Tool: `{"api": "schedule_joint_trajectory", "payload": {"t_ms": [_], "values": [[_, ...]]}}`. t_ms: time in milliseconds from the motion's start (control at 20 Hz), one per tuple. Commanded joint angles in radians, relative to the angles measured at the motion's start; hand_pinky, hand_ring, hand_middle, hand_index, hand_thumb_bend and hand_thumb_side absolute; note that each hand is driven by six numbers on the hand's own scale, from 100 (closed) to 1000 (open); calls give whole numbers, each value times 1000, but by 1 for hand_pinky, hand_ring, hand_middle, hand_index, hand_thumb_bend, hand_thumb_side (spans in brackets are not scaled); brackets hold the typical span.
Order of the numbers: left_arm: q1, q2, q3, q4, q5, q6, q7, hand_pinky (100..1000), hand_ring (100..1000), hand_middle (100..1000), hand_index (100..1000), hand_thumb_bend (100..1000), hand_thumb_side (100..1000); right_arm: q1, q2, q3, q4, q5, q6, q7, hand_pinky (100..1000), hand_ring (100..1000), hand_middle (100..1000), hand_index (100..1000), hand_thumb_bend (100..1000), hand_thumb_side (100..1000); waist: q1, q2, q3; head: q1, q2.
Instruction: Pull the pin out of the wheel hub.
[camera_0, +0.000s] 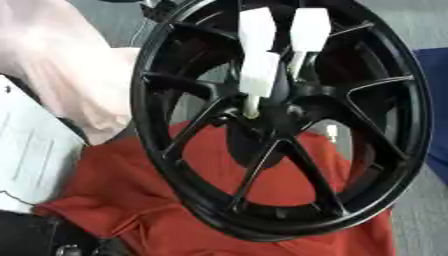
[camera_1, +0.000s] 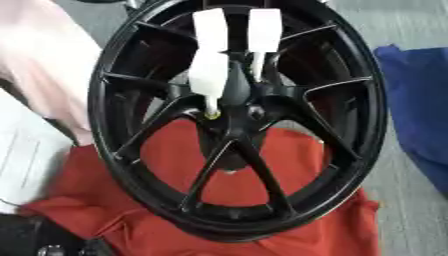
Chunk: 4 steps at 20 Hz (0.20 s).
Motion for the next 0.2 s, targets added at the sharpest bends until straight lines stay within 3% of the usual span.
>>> {"api": "schedule_joint_trajectory", "payload": {"t_ms": [50, 200], "values": [[-15, 32, -2, -25, -1, -4, -7, 721, 591, 537, 762, 260, 633, -52, -36, 21, -40, -121, 36, 20, 823, 583, 558, 791, 100, 552, 2, -22, 3, -7, -2], [-31, 40, -9, -30, 0, -7, -10, 721, 592, 538, 762, 261, 626, -126, -19, 40, -30, -180, 80, 28, 809, 558, 534, 771, 100, 566, 4, -20, 9, -10, -5]]}}
